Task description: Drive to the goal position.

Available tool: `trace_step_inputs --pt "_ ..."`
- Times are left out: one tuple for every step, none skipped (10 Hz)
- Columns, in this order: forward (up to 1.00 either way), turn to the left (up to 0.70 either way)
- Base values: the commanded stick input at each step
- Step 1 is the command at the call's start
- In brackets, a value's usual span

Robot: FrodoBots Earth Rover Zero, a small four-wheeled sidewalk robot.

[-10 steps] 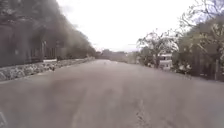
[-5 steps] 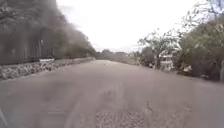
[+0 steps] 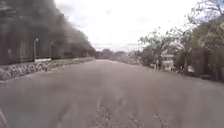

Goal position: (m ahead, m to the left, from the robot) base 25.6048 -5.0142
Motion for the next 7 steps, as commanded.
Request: trace_step_inputs --pt "0.7 0.0" --pt "0.7 0.0" --pt "0.7 0.0" --pt "0.7 0.0" --pt "0.7 0.0" --pt "0.7 0.0" --pt "0.7 0.0"
